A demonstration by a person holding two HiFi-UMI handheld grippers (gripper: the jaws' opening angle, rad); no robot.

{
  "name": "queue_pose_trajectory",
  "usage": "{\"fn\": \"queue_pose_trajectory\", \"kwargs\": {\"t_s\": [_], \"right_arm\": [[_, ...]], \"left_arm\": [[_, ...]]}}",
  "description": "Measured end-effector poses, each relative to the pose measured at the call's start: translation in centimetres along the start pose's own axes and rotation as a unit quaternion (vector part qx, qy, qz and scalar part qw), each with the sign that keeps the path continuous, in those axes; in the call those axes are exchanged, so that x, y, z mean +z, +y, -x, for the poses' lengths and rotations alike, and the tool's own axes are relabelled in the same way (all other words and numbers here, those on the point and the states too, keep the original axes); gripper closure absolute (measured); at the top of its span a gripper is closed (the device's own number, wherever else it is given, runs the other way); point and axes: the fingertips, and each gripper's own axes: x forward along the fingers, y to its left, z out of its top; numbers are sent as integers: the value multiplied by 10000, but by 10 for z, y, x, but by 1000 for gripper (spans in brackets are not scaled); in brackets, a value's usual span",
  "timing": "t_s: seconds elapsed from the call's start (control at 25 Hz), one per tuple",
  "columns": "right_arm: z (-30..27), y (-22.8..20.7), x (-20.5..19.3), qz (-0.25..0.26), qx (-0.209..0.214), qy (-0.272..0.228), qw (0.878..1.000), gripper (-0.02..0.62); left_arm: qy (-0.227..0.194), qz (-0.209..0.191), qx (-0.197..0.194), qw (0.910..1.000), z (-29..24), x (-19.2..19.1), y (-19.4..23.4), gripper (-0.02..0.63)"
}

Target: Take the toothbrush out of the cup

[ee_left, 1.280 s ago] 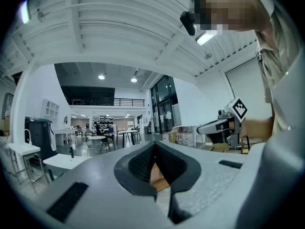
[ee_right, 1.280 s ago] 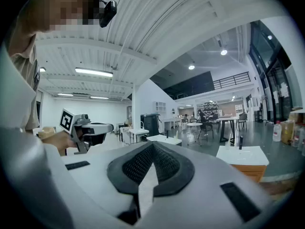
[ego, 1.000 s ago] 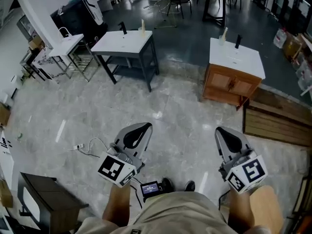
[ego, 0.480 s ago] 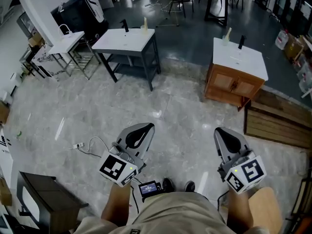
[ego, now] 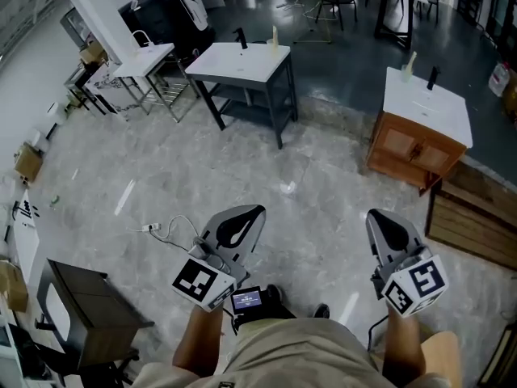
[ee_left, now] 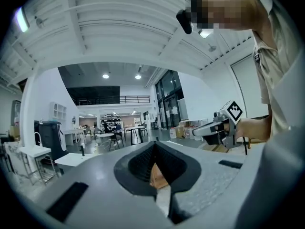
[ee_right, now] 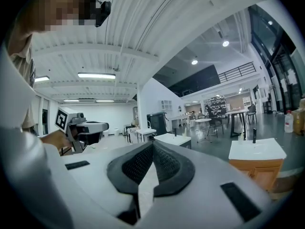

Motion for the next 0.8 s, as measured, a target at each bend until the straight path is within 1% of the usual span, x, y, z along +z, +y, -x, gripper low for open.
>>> {"fn": "queue_pose_trajectory", "kwargs": {"t_s": [0.12, 0.2, 0.32, 0.44, 0.56, 0.8], "right_arm": [[-19, 7, 5, 53, -13, 11, 10000, 591], [-39, 8, 7, 88, -134, 4, 9999, 591], [-85, 11, 9, 61, -365, -39, 9993, 591], [-137, 31, 16, 32, -488, -123, 9987, 591], [-189, 58, 29, 125, -514, -148, 9985, 591], [-263, 85, 45, 217, -719, -156, 9971, 591]], "left_arm": [[-34, 54, 118, 9999, 10, -4, 27, 600], [-115, 79, 129, 9998, 14, -7, 53, 600], [-165, 110, 37, 9998, 19, -19, 102, 600], [-122, 144, -44, 9998, 31, -35, 158, 600], [-199, 193, -86, 9996, 41, -40, 217, 600], [-288, 213, -271, 9990, 49, -49, 299, 600]]}}
